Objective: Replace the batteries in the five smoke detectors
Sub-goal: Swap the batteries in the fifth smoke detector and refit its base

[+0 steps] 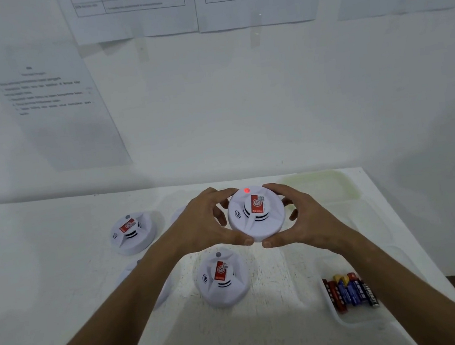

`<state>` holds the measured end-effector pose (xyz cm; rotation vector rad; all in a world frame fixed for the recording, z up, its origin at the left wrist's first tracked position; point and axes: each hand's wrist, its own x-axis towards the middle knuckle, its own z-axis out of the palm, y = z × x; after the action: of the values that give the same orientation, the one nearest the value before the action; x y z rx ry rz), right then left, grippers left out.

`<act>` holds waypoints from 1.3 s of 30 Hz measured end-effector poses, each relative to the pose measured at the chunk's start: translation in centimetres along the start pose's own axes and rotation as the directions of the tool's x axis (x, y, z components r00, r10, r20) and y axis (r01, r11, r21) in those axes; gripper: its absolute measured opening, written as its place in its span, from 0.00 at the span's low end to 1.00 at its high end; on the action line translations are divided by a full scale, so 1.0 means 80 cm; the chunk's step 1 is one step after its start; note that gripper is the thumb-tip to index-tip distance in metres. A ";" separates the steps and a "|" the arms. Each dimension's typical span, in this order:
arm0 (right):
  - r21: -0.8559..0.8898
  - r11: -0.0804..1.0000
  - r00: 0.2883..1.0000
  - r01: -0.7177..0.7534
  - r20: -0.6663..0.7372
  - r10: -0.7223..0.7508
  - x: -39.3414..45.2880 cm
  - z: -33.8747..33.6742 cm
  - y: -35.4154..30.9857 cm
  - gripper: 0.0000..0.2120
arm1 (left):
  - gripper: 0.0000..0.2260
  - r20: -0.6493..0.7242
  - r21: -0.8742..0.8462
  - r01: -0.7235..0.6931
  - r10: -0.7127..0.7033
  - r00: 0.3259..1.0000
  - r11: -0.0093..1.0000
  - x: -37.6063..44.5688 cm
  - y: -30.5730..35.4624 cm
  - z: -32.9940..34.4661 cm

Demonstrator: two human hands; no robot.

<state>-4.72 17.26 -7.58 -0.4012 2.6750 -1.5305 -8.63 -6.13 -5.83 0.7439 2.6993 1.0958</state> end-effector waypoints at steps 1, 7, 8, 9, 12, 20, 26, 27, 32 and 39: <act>-0.007 1.000 1.000 0.000 0.001 0.000 0.002 0.000 0.003 0.42 | 0.35 0.002 0.000 0.004 -0.004 1.000 1.000 0.001 0.000 0.000; -0.075 0.997 1.000 -0.016 0.024 0.017 0.023 -0.008 0.018 0.44 | 0.37 0.015 0.021 0.012 -0.012 1.000 1.000 0.017 -0.005 0.000; -0.090 0.996 0.999 -0.007 0.032 0.010 0.028 -0.010 0.018 0.43 | 0.36 0.018 0.028 0.014 -0.015 1.000 0.999 0.021 -0.006 0.000; -0.099 0.995 0.999 0.001 0.043 0.003 0.033 -0.012 0.020 0.43 | 0.36 0.021 0.033 0.019 -0.020 1.000 0.999 0.026 -0.009 0.001; -0.124 0.992 0.996 -0.001 0.085 0.012 0.052 -0.018 0.028 0.41 | 0.34 0.025 0.042 0.041 -0.042 0.999 0.998 0.043 -0.018 0.005; -0.490 0.871 0.976 -0.035 0.170 0.136 0.092 -0.013 0.051 0.43 | 0.30 0.118 0.116 0.091 -0.105 0.987 0.989 0.073 -0.042 0.021; -0.625 0.780 0.957 -0.020 0.215 0.196 0.105 -0.005 0.066 0.40 | 0.35 0.185 0.280 0.113 -0.169 0.968 0.953 0.086 -0.054 0.036; -0.635 0.772 0.954 -0.013 0.223 0.199 0.106 -0.004 0.067 0.40 | 0.34 0.194 0.315 0.100 -0.168 0.967 0.944 0.089 -0.059 0.039; -0.664 0.748 0.943 0.009 0.254 0.215 0.107 0.002 0.074 0.39 | 0.28 0.228 0.414 0.098 -0.207 0.951 0.905 0.097 -0.079 0.049; -0.646 0.763 0.930 -0.016 0.271 0.249 0.108 0.004 0.076 0.40 | 0.29 0.255 0.439 0.111 -0.242 0.936 0.891 0.094 -0.069 0.044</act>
<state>-14.29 17.83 -12.07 -0.4246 2.7660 -0.4046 -16.25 -3.66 -11.72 0.6340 2.6821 0.3200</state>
